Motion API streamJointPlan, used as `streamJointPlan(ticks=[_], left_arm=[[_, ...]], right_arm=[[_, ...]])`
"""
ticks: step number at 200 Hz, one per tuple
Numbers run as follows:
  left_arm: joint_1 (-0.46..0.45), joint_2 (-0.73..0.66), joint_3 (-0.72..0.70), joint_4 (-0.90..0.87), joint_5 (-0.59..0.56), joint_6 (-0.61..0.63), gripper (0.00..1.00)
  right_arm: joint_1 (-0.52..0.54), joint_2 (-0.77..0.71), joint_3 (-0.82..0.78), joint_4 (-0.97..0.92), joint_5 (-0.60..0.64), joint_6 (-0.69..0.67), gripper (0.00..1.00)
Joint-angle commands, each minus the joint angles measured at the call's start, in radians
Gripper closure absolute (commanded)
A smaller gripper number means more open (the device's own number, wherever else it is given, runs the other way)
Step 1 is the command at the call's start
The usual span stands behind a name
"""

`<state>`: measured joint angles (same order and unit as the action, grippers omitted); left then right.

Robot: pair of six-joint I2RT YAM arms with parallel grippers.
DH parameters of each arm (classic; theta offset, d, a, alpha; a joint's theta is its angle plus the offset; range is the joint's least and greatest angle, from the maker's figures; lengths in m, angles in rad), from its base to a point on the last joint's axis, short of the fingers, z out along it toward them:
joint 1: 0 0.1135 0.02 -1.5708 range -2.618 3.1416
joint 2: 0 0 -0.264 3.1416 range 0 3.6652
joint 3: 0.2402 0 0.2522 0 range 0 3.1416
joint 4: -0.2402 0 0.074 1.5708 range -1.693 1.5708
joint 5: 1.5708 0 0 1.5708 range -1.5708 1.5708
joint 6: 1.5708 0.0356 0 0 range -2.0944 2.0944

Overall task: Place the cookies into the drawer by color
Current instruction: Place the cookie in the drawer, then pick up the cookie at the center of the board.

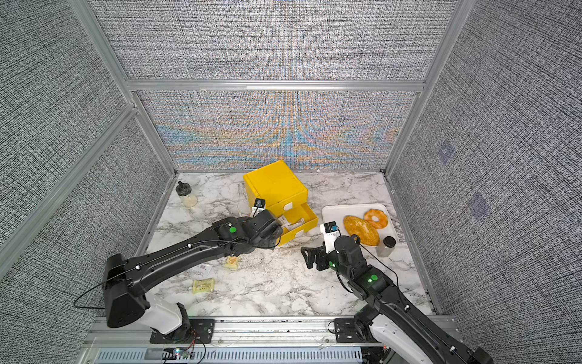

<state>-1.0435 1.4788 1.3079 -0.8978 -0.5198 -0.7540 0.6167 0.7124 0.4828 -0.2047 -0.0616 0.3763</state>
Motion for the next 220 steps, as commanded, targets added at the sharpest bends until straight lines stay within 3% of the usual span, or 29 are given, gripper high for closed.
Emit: streamJointPlan(ticks=[1,53,80,111,145,173,207,220], left_arm=[[0.004,-0.094,-0.119,0.030,-0.005,-0.101,0.01],[0.094,-0.328,-0.437,0.106,0.022,-0.190,0.01],[0.247,-0.414,-0.559,0.193,0.114,-0.167,0.01],[0.404,-0.446,-0.605,0.232,0.186,-0.164,0.01],[0.546,-0.345,-0.578,0.262,0.307,-0.170,0.11],[0.612,-0.204,-0.516,0.235,0.331,-0.184,0.16],[0.675,-0.079,-0.451,0.228,0.320,-0.160,0.01],[0.700,-0.041,-0.429,0.229,0.307,-0.150,0.00]], right_arm=[[0.029,-0.002,-0.004,0.026,-0.017,-0.006,0.01],[0.164,-0.002,-0.021,0.073,-0.005,0.001,0.01],[0.281,0.049,-0.022,0.104,0.052,-0.001,0.01],[0.396,0.131,-0.009,0.113,0.138,0.010,0.01],[0.448,0.182,-0.003,0.134,0.173,0.025,0.01],[0.464,0.194,-0.003,0.143,0.181,0.032,0.01],[0.474,0.192,-0.006,0.138,0.187,0.037,0.01],[0.477,0.190,-0.008,0.136,0.187,0.038,0.01]])
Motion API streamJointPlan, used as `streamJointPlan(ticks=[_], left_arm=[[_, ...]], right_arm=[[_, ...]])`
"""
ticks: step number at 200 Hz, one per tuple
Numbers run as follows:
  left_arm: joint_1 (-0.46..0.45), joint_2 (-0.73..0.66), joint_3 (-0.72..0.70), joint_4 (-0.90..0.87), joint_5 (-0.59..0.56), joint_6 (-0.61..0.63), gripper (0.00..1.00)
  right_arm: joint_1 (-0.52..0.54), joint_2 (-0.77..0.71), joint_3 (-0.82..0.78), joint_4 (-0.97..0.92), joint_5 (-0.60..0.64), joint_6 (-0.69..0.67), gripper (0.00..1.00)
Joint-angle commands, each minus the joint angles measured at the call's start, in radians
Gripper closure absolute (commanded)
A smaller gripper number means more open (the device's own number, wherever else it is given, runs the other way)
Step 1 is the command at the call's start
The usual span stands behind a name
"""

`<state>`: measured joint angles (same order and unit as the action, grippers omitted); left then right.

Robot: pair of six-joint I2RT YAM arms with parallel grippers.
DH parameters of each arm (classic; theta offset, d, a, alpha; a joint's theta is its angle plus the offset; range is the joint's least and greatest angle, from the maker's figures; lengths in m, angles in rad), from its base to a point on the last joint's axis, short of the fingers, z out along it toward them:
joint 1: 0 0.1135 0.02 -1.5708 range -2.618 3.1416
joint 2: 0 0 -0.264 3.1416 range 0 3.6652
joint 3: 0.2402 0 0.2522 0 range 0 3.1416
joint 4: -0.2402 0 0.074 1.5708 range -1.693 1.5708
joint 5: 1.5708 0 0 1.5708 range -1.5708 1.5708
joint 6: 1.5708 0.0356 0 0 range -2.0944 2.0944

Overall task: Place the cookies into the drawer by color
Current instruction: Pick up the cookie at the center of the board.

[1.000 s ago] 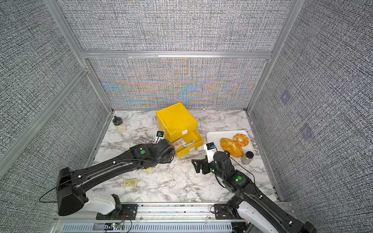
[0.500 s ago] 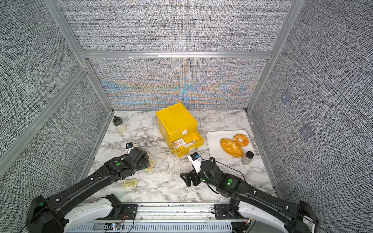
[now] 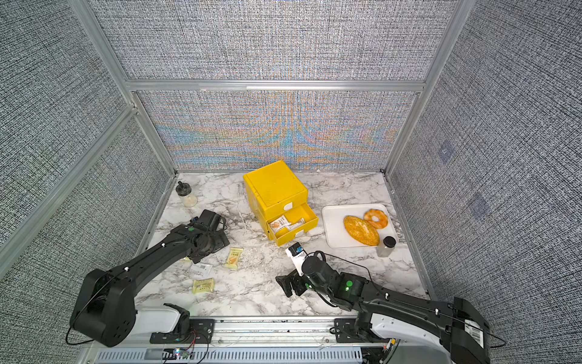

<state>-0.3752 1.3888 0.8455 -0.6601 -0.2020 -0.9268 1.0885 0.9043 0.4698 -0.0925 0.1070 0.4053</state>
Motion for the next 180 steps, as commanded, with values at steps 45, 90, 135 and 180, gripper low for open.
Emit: streamJointPlan(ticks=[45,90,135,180], left_arm=[[0.117,0.183,0.103,-0.008,-0.022,0.032,0.08],[0.140,0.300,0.136,0.020,0.069,0.061,0.06],[0.115,0.291,0.039,0.076,0.087,0.034,0.12],[0.086,0.224,-0.060,0.106,0.084,0.000,0.20]], right_arm=[[0.007,0.002,-0.007,0.037,0.018,0.012,0.01],[0.008,0.008,-0.018,0.043,0.019,0.010,0.01],[0.008,0.019,-0.020,0.052,0.020,0.006,0.01],[0.008,0.047,-0.016,0.073,0.010,0.004,0.01]])
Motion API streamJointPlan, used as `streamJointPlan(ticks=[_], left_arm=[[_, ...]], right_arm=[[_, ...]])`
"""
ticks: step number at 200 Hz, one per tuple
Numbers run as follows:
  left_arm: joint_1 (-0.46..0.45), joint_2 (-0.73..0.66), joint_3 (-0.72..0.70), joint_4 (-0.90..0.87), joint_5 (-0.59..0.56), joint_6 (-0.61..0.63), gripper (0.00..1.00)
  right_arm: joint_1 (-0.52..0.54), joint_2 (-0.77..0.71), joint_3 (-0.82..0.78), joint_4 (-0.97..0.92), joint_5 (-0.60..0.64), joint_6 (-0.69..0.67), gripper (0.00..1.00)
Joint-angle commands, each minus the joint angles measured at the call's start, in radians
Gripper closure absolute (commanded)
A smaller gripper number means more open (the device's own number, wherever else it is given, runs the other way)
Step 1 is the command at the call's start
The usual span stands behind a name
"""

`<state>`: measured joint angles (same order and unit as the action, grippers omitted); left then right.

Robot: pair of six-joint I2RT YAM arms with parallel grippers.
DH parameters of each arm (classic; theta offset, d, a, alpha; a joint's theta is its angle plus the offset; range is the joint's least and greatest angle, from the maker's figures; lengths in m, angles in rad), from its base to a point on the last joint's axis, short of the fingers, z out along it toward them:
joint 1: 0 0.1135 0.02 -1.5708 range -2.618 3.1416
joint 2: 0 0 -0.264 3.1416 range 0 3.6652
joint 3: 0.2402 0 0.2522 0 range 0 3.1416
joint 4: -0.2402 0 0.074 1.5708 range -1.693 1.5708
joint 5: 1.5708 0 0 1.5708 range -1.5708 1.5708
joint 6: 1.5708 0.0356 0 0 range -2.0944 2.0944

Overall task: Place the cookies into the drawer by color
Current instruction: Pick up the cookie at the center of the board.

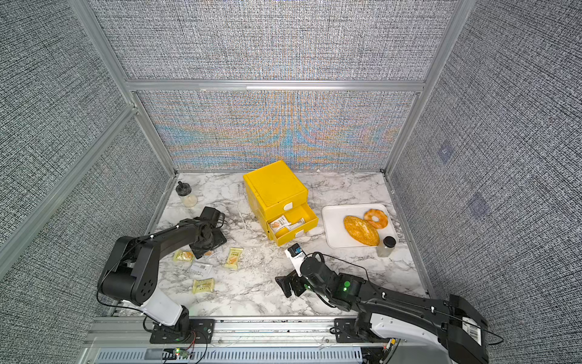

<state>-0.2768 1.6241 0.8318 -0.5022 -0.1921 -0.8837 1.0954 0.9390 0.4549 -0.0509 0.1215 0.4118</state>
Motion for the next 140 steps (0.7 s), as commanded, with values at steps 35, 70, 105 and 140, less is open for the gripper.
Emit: streamJointPlan(ticks=[35,70,105,140], left_arm=[[-0.037,-0.044,-0.085,-0.037,0.074,-0.058,0.29],[-0.053,-0.086,-0.096,-0.042,0.072,-0.067,0.33],[-0.074,-0.143,-0.085,-0.063,0.075,-0.067,0.34],[-0.098,-0.206,-0.071,-0.082,0.088,-0.069,0.34]], right_arm=[[0.003,0.025,0.008,0.035,-0.010,-0.004,0.01],[0.004,0.018,0.007,0.028,-0.005,-0.001,0.01],[0.005,0.017,0.006,0.026,-0.003,0.002,0.01],[0.005,0.018,0.009,0.026,-0.002,0.002,0.01]])
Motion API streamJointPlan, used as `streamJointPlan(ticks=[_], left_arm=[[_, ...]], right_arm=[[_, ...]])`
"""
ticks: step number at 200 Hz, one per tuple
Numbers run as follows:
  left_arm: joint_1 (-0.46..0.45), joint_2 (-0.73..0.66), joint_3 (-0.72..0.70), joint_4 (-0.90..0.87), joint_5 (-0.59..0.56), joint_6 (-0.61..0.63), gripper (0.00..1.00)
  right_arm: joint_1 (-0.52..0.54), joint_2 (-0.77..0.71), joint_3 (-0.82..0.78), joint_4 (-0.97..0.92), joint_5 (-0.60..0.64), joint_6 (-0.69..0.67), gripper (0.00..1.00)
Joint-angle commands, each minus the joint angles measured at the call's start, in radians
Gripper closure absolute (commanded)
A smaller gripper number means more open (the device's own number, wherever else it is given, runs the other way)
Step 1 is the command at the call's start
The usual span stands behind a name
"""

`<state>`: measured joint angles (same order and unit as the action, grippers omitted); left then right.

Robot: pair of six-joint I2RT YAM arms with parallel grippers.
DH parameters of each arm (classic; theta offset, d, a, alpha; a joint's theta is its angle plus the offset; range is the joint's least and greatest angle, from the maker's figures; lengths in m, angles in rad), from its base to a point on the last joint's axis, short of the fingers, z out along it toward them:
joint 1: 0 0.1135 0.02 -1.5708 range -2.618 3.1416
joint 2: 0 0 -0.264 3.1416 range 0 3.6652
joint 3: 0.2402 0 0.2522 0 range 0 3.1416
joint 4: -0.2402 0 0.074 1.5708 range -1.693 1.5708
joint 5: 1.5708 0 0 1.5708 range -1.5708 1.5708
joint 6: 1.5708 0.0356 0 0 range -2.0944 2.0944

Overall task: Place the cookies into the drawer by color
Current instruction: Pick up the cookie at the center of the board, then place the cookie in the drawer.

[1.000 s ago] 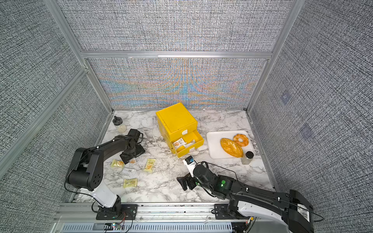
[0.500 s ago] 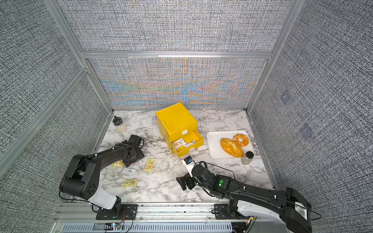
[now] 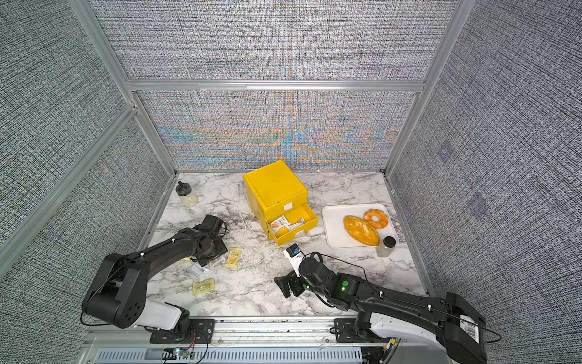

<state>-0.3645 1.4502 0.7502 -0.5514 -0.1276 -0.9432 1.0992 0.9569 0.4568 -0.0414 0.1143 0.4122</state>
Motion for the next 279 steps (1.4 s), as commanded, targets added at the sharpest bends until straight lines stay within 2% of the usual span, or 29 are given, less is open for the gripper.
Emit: streamJointPlan(ticks=[1,59,96,139,175,210,279], left_arm=[[-0.011,-0.034,0.012,-0.033,0.025,-0.009,0.34],[-0.084,-0.139,0.071,-0.086,0.032,-0.031,0.35],[-0.182,-0.190,0.147,-0.114,0.006,-0.063,0.35],[-0.315,-0.175,0.286,-0.142,-0.056,-0.086,0.36],[-0.434,-0.100,0.439,-0.163,-0.125,-0.092,0.36],[-0.537,0.029,0.606,-0.196,-0.207,-0.075,0.36],[-0.641,0.299,0.932,-0.308,-0.397,-0.023,0.36]], right_arm=[[0.001,0.001,0.007,0.017,0.005,0.002,0.01],[0.002,-0.011,0.001,0.012,0.030,0.012,0.01],[0.002,-0.050,-0.019,-0.001,0.094,0.047,0.01],[0.001,-0.107,-0.042,-0.031,0.147,0.081,0.01],[0.002,-0.136,-0.059,-0.040,0.156,0.095,0.01],[0.002,-0.145,-0.069,-0.043,0.157,0.105,0.01],[0.002,-0.190,-0.073,-0.085,0.171,0.121,0.01]])
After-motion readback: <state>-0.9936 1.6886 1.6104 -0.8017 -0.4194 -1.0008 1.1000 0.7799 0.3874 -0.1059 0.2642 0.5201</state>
